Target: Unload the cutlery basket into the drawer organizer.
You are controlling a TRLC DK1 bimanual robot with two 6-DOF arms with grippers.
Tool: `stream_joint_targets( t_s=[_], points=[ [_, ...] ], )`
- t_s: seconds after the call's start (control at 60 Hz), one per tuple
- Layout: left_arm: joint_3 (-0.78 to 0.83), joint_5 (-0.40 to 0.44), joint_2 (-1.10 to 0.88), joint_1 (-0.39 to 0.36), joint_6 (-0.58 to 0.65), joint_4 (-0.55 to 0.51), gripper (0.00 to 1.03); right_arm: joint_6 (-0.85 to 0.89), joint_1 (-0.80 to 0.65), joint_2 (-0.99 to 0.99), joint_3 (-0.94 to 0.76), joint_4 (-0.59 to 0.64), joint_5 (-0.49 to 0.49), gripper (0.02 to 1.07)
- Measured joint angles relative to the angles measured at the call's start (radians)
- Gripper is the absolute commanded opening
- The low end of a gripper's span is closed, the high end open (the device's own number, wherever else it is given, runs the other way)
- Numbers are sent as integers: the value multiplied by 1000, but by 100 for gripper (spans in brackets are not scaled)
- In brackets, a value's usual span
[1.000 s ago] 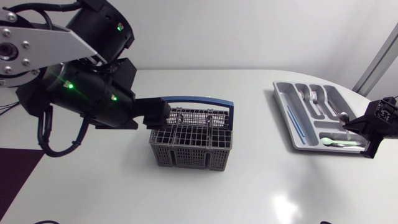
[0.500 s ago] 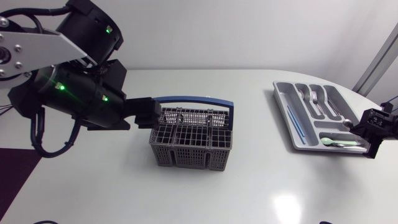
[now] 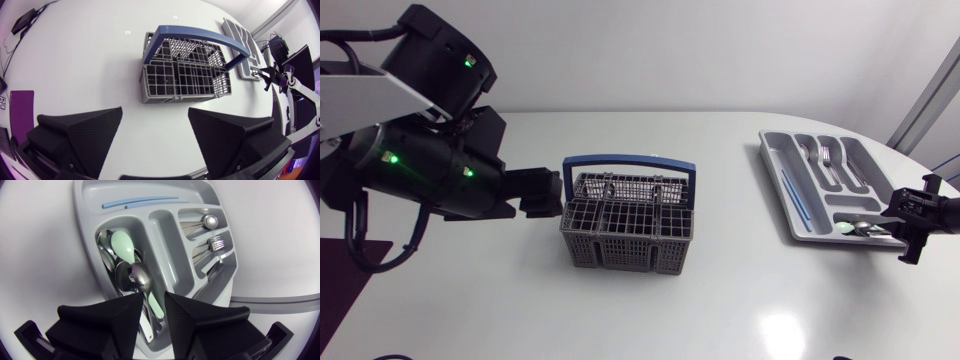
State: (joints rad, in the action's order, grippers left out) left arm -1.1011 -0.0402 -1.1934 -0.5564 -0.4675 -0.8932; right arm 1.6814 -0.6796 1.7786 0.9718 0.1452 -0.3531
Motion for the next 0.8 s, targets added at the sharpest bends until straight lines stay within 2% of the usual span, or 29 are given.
stream_joint_targets(
  t_s=[0.2, 0.433, 0.583, 0.6, 0.617, 0.65, 0.8],
  points=[
    [9, 0, 31, 12, 9, 0, 92, -2, 14, -82, -61, 0, 2, 52],
    [54, -18, 64, 12, 23, 0, 95, -80, 111, -260, -158, 0, 2, 56],
    [87, -34, 96, 15, 27, 0, 95, -166, 176, -359, -213, 2, 1, 70],
    [89, -37, 102, 17, 29, 0, 95, -175, 184, -370, -219, 2, 1, 76],
    [91, -39, 107, 18, 32, 0, 95, -183, 190, -378, -224, 3, 1, 88],
    [95, -44, 118, 22, 34, 0, 95, -200, 206, -401, -236, 3, 0, 105],
    [119, -48, 159, 39, 53, 0, 95, -306, 284, -497, -290, 5, -6, 103]
  ],
)
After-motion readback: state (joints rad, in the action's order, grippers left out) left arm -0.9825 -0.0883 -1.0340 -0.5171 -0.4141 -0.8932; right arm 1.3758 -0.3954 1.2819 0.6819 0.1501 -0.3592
